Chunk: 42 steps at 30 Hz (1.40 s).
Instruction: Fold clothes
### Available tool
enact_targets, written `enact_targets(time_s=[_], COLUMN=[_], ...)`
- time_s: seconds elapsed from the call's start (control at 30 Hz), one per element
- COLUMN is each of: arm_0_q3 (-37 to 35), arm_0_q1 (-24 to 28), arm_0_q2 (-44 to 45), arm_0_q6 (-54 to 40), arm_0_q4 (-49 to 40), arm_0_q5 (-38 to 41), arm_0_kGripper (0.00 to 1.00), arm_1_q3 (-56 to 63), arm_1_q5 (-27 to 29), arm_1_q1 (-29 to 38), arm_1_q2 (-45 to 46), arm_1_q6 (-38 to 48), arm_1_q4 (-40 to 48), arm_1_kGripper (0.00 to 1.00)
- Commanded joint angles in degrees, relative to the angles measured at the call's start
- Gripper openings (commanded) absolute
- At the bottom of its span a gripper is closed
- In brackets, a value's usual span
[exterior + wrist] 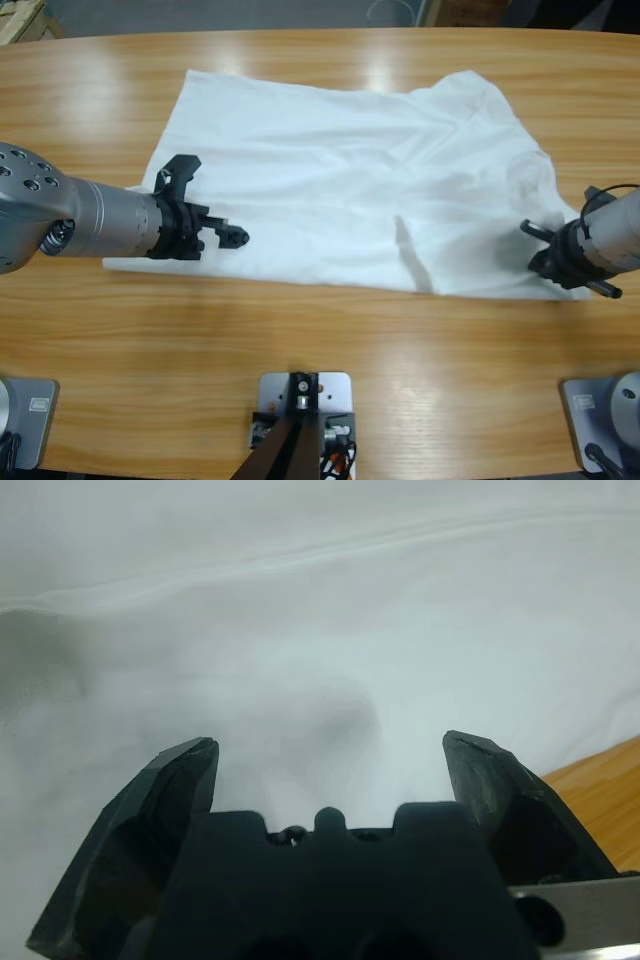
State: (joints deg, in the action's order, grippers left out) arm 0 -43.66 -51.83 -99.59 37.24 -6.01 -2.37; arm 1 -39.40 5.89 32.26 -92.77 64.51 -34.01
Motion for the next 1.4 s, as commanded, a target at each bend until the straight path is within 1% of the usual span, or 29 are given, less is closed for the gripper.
enact_targets(time_s=[0.03, 0.07, 0.1, 0.13, 0.17, 0.2, 0.23, 0.33, 0.37, 0.4, 0.43, 0.47, 0.5, 0.6, 0.7, 0.77, 0.8, 0.87, 0.93, 1.0, 1.03, 1.07, 1.13, 1.17, 1.2, 1.23, 1.27, 1.4], arm_0_q3=[0.26, 0.25, 0.28, 0.35, 0.49, 0.65, 0.69, 0.77, 0.83, 0.86, 0.91, 1.02, 1.21, 1.72, 1.67, 1.35, 1.3, 1.44, 1.85, 2.94, 3.57, 3.76, 3.39, 3.06, 2.65, 2.32, 1.97, 1.56], arm_0_q1=[0.48, 0.46, 0.48, 0.45, 0.45, 0.34, 0.11, -0.34, -0.43, -0.47, -0.47, -0.47, -0.47, -0.47, -0.47, -0.47, -0.47, -0.47, -0.47, -0.05, 0.85, 1.43, 2.26, 2.5, 2.54, 2.54, 2.52, 2.57], arm_0_q2=[-2.89, -2.89, -2.89, -2.99, -3.12, -3.28, -3.52, -4.03, -4.03, -4.03, -3.98, -3.84, -3.72, -3.86, -4.37, -4.56, -4.54, -4.17, -3.36, -2.73, -2.59, -2.54, -2.03, -1.59, -1.13, -0.73, -0.55, -0.64], arm_0_q6=[0.43, 0.45, 0.47, 0.47, 0.47, 0.47, 0.47, 0.47, 0.47, 0.47, 0.47, 0.47, 0.47, 0.47, 0.47, 0.48, 0.48, 0.56, 1.24, 6.14, 8.39, 8.9, 8.85, 8.87, 8.89, 8.82, 8.82, 8.73], arm_0_q4=[-0.05, 0.0, 0.0, 0.0, 0.0, 0.04, 0.02, -0.03, -0.05, -0.05, -0.05, -0.05, -0.05, -0.05, 0.02, 0.04, 0.04, -0.02, -0.05, -0.05, -0.05, -0.05, -0.05, -0.05, -0.05, -0.05, -0.05, -0.14], arm_0_q5=[-0.18, -0.2, -0.18, -0.18, -0.18, -0.18, -0.18, -0.18, -0.18, -0.18, -0.18, -0.18, -0.18, -0.18, -0.18, -0.23, -0.27, -0.36, -0.36, -0.41, -0.37, -0.36, -0.36, -0.29, -0.27, -0.09, 0.24, 1.23], arm_0_kGripper=[0.876, 0.876, 0.876, 0.876, 0.876, 0.876, 0.876, 0.876, 0.876, 0.876, 0.876, 0.876, 0.876, 0.876, 0.876, 0.876, 0.874, 0.872, 0.872, 0.872, 0.873, 0.873, 0.872, 0.872, 0.872, 0.872, 0.872, 0.872], arm_1_q3=[0.55, 0.06, -1.07, -4.48, -6.64, -7.96, -8.8, -10.24, -10.53, -10.49, -10.31, -10.35, -10.56, -11.77, -15.03, -16.48, -16.73, -16.84, -18.07, -21.21, -23.57, -26.91, -31.13, -32.32, -33.18, -33.8, -34.41, -36.03], arm_1_q5=[2.16, 2.27, 3.48, 6.07, 7.0, 7.05, 6.75, 4.08, 3.59, 2.27, 1.11, 0.63, 0.6, 1.64, 5.71, 7.84, 7.56, 5.08, 4.41, 7.17, 9.58, 12.64, 15.49, 15.79, 15.57, 15.4, 15.38, 14.91], arm_1_q1=[0.52, 1.07, 2.16, 3.82, 4.67, 5.51, 6.43, 8.89, 9.29, 9.31, 9.31, 9.31, 9.31, 9.31, 9.4, 9.4, 9.4, 9.68, 12.09, 16.55, 19.42, 22.7, 25.99, 26.89, 27.26, 27.4, 27.47, 27.49], arm_1_q2=[1.59, 1.59, 0.96, 0.27, -0.38, -0.78, -0.76, -0.92, -1.63, -2.17, -2.42, -2.59, -2.7, -0.84, 2.14, 4.3, 4.37, 2.14, -1.13, -5.02, -7.81, -11.66, -16.81, -18.54, -19.85, -20.91, -21.74, -23.65], arm_1_q6=[-0.84, -0.59, 1.06, 4.4, 6.58, 8.27, 9.23, 11.47, 11.4, 10.66, 9.73, 8.92, 8.37, 7.23, 5.95, 2.41, -0.45, -7.06, -13.27, -19.59, -22.41, -24.08, -24.52, -24.52, -24.52, -24.52, -24.73, -27.38], arm_1_q4=[-0.74, -2.82, -7.42, -14.7, -19.29, -21.92, -23.19, -23.17, -22.42, -20.64, -18.67, -17.62, -17.56, -19.09, -23.89, -23.66, -21.84, -17.56, -14.91, -14.14, -14.72, -16.42, -18.41, -18.41, -18.23, -18.0, -17.92, -16.88], arm_1_kGripper=[0.0, 0.0, 0.0, 0.0, 0.0, 0.0, 0.0, 0.0, 0.126, 0.506, 0.842, 0.986, 1.0, 1.0, 1.0, 1.0, 0.986, 0.792, 0.804, 0.97, 0.999, 1.0, 1.0, 0.998, 0.972, 0.911, 0.873, 0.86])
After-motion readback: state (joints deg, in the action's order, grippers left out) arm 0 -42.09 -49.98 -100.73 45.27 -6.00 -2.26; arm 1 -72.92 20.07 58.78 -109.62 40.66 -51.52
